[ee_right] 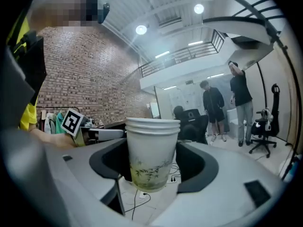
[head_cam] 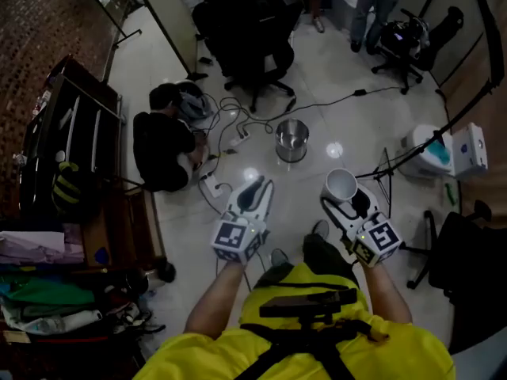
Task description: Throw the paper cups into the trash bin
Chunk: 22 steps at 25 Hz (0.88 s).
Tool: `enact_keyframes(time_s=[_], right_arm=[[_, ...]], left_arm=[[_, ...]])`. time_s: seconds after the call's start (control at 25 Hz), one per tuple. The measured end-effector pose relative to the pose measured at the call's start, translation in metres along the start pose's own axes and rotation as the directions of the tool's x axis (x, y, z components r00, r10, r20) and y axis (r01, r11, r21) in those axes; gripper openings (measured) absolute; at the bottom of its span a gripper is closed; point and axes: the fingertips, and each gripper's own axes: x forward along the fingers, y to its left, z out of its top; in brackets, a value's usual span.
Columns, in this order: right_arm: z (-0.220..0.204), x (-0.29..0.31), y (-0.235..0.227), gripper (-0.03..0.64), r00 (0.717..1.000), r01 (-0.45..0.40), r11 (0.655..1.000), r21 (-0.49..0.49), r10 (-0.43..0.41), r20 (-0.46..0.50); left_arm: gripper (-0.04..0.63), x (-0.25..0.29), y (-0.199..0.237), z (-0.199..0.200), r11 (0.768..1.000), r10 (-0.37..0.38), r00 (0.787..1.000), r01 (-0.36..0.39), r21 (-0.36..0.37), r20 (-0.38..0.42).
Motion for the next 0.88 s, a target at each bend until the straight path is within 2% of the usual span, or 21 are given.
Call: enact_keyframes(time_s=[0.12,0.36,0.56,0.72,0.8,0.88], right_arm=[[-0.001,0.046,-0.038,0.327,1.000,0.007,1.000,0.025,-0.007,-0.013],[0.007,0.156,-0.129,0.327,0.999,-0.036,0.997,0.066,0.037,-0.010],[-0.012,0.257,-0.216,0.327,0.995,-0.079,0.993,0.086,0.083,-0.050],[-0.062,0.330,-0.277,0.327,0.991,-0.051,0.995,0.083,0.061,-0.120],[-0.112,0.363,-0.305,0.327,0.979,-0.036,0.994,0.107,0.056,-0.194],[-0.178,0.401,-0.341,0.327,0.964,0.009,0.992,0.122,0.024,-0.266]], left_arm=[[0.080,0.046,0.040,-0.003,1.000,0.026,0.999,-0.025,0.002,-0.028],[0.080,0.152,0.115,-0.004,0.997,0.076,0.995,-0.076,0.006,-0.064],[0.080,0.250,0.189,-0.021,0.987,0.160,0.977,-0.156,0.039,-0.138],[0.080,0.331,0.238,-0.071,0.991,0.133,0.977,-0.134,0.005,-0.166],[0.080,0.365,0.260,-0.108,0.993,0.118,0.975,-0.120,0.003,-0.190],[0.080,0.396,0.281,-0.155,0.992,0.107,0.965,-0.119,-0.037,-0.239]])
